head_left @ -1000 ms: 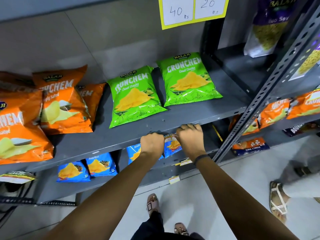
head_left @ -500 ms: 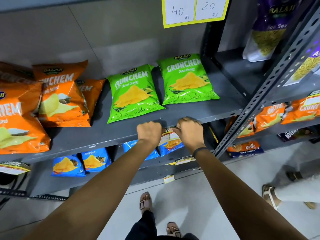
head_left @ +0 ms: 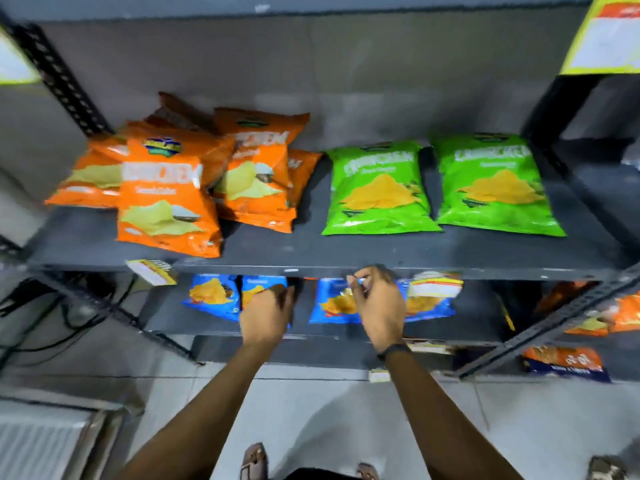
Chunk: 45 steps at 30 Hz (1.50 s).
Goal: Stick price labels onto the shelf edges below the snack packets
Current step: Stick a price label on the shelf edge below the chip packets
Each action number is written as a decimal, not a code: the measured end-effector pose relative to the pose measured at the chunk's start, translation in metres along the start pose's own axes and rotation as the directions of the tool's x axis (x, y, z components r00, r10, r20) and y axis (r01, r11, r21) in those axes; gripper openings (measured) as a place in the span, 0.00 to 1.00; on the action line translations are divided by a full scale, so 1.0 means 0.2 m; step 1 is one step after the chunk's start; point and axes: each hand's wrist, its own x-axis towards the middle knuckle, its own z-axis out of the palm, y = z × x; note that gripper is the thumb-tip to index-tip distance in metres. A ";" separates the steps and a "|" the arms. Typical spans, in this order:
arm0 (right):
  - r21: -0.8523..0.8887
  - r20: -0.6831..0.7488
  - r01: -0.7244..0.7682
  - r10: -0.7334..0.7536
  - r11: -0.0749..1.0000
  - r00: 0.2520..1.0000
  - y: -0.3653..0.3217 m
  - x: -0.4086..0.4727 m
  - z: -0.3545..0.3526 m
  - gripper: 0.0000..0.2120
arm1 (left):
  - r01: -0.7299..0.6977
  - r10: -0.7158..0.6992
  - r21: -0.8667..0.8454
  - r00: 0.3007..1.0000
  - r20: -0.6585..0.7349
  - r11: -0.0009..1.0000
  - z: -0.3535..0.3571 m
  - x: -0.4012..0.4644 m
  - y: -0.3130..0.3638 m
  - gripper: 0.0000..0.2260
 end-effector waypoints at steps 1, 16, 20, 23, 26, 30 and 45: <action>0.045 0.088 -0.003 -0.001 0.999 0.996 -0.09 -0.02 0.12 0.07 | 0.092 -0.095 -0.070 0.995 -0.039 0.993 -0.05 0.01 -0.15 0.15; 0.409 0.636 -0.436 0.093 0.802 0.766 -1.03 -0.25 1.23 0.11 | -0.369 0.436 0.460 0.899 -0.045 0.808 -0.70 0.51 -0.96 0.13; 0.385 0.649 -0.489 0.147 0.783 0.746 -1.04 -0.24 1.22 0.13 | -0.370 0.389 0.448 0.920 0.051 0.814 -0.66 0.57 -0.93 0.10; 0.386 0.708 -0.575 0.168 0.721 0.686 -1.05 -0.24 1.20 0.09 | -0.310 0.304 0.342 0.950 0.074 0.887 -0.65 0.60 -0.94 0.10; 0.398 0.657 -0.525 0.166 0.753 0.736 -1.00 -0.24 1.20 0.10 | -0.247 0.232 0.222 0.968 0.092 0.943 -0.64 0.60 -0.97 0.10; 0.371 0.414 -0.231 0.063 0.900 0.908 -0.98 -0.25 1.16 0.08 | -0.230 0.229 0.030 0.973 0.040 0.973 -0.63 0.54 -1.06 0.08; -0.557 0.386 0.392 -0.190 0.733 0.903 -1.14 -0.22 1.10 0.04 | -0.259 0.316 0.390 0.944 -0.089 0.884 -0.58 0.58 -1.17 0.10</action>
